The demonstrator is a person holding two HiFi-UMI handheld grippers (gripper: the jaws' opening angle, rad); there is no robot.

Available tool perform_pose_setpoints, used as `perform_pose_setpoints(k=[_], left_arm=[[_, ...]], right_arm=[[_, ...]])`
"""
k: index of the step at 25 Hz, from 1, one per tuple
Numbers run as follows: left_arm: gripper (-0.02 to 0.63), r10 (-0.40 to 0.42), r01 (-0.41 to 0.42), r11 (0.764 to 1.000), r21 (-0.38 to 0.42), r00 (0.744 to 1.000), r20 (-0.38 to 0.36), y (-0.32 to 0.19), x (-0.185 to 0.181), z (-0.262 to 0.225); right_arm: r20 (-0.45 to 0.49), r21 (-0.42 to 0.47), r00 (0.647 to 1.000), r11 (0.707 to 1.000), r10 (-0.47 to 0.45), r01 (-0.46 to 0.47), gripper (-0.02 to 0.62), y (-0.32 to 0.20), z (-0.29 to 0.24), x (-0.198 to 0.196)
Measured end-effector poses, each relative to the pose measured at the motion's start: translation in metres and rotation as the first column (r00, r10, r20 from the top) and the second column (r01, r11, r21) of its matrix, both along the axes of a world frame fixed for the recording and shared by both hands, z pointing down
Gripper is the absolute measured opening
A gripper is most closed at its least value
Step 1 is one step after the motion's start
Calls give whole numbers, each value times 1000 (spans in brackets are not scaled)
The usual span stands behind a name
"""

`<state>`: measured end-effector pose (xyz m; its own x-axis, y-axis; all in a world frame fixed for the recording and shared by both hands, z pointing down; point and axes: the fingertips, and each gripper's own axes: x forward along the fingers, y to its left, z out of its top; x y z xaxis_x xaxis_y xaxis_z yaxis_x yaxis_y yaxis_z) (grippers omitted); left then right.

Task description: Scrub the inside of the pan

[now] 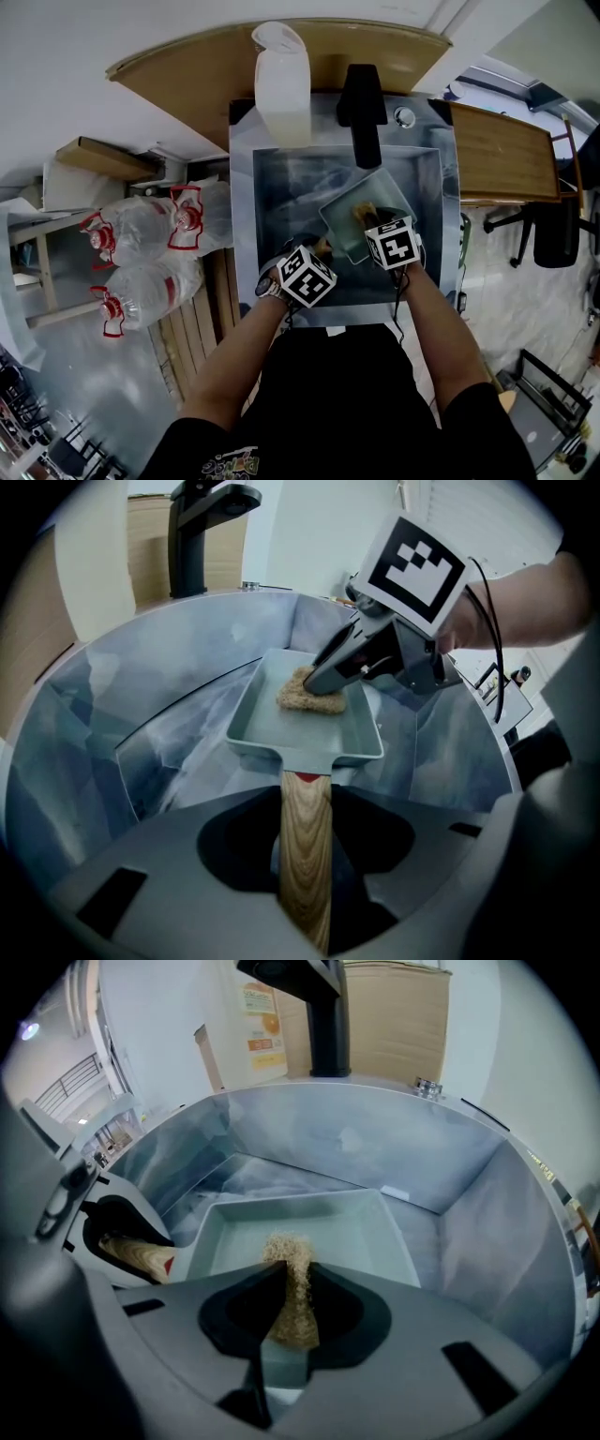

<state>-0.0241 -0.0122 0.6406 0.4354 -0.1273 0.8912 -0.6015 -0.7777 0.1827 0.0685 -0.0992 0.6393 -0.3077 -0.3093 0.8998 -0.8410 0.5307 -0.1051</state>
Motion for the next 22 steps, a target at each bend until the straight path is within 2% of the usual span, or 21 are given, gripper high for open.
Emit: perform_pose_setpoints(k=[12,17,22], left_arm=[[172,-3,3,1000,-1,1000,0,-1,0,-1],[172,-1,1,1000,2,1000,0,-1,1,-1],[172,-2,2,1000,-2,1000,0,0,0,1]], right_arm=[[-158,62,987,998,13,-3,81,-38,3,46],[-166,65,986,998,-10,21,81,-39,2,48],[-148,67,989,998,5,5,81,-41,1,47]])
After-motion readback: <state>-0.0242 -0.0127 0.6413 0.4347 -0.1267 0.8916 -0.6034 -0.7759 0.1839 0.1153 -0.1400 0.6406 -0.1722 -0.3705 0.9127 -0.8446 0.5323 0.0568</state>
